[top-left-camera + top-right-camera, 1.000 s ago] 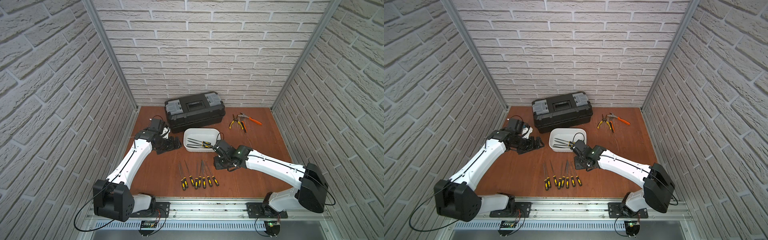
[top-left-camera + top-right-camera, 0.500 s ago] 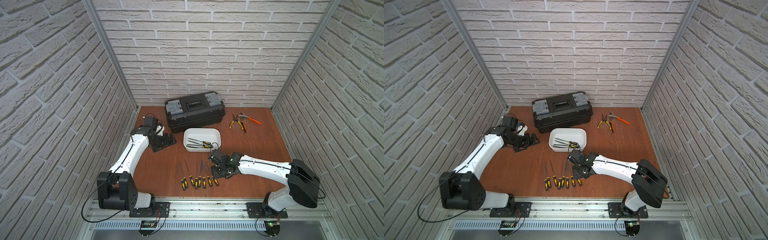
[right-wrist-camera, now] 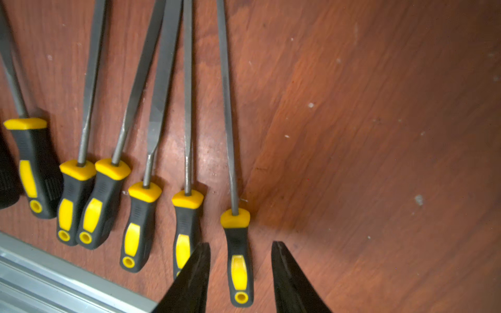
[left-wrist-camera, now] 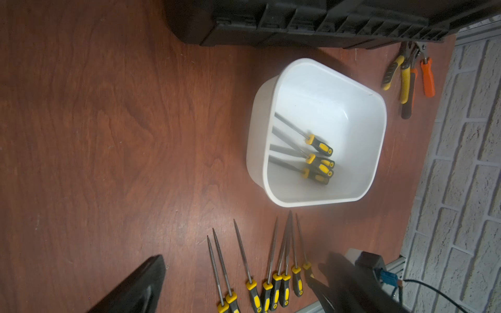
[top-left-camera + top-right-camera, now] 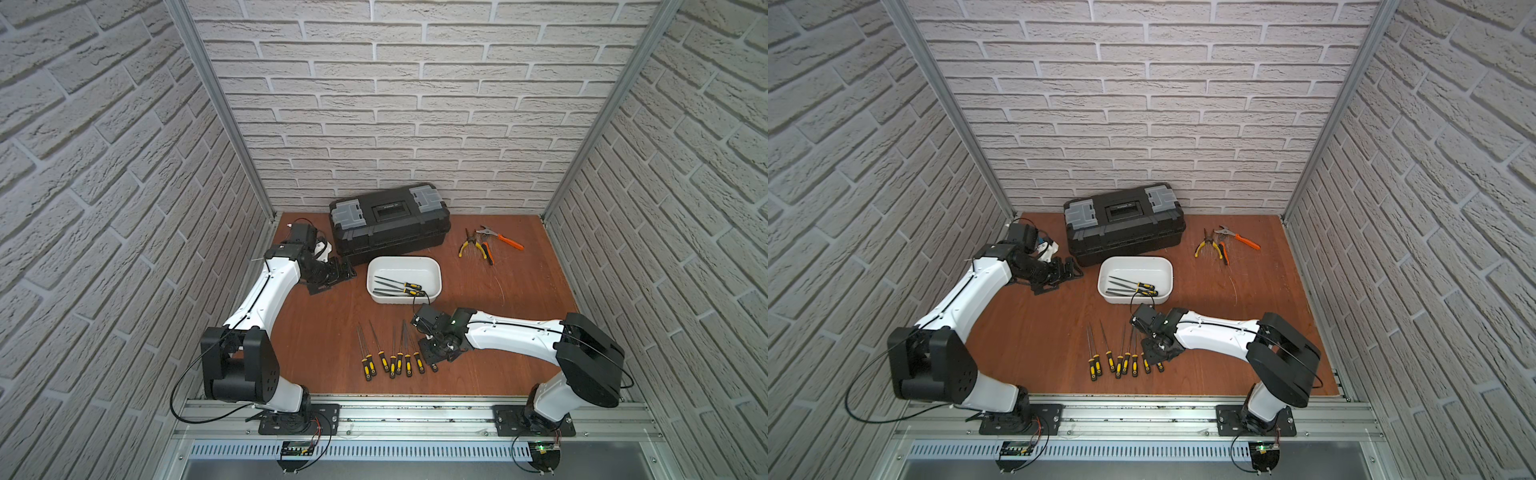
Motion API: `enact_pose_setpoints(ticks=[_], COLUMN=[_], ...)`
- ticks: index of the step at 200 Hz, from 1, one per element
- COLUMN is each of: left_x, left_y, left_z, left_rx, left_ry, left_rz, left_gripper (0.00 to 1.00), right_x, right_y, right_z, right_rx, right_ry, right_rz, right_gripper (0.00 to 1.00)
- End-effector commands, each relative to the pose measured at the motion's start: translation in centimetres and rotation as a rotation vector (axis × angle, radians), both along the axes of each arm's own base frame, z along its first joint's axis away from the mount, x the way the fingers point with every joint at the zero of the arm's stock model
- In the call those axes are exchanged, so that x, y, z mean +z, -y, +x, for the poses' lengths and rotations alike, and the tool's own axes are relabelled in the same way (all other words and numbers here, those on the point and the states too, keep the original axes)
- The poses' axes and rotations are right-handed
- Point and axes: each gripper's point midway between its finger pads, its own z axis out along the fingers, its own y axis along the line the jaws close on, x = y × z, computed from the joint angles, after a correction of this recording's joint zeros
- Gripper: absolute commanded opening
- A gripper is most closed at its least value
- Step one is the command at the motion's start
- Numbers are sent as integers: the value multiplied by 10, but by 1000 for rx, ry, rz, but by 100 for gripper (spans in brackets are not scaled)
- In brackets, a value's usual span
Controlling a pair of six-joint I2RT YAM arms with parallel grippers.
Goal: Put the file tool into the storage box
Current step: Pick up the file tool from the center of the board, then place the file tool in the storage box.
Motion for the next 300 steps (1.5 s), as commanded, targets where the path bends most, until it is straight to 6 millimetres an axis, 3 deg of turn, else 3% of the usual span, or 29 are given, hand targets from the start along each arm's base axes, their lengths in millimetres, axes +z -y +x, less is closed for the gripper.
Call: enact_pose_setpoints(ticks=[1, 82, 134, 197, 244, 269, 300], left_x=[7, 17, 31, 50, 58, 65, 75], left_y=[2, 8, 16, 18, 22, 24, 27], left_z=[3, 10, 9, 8, 14, 20, 29], left_rx=[-20, -18, -81, -84, -83, -83, -83], left_ry=[22, 39, 79, 145, 164, 182, 205], left_rz=[-15, -23, 50, 58, 39, 32, 20], left_gripper=[98, 98, 98, 98, 98, 98, 98], right_x=[-1, -20, -16, 23, 53, 76, 108], right_y=[-6, -5, 17, 56, 74, 78, 59], right_z=[1, -3, 0, 0, -4, 0, 10], right_rx=[26, 35, 8, -31, -26, -14, 86], right_ry=[7, -10, 34, 162, 224, 290, 357], right_rz=[-3, -65, -152, -194, -175, -142, -64], right_gripper=[41, 33, 11, 6, 5, 5, 5])
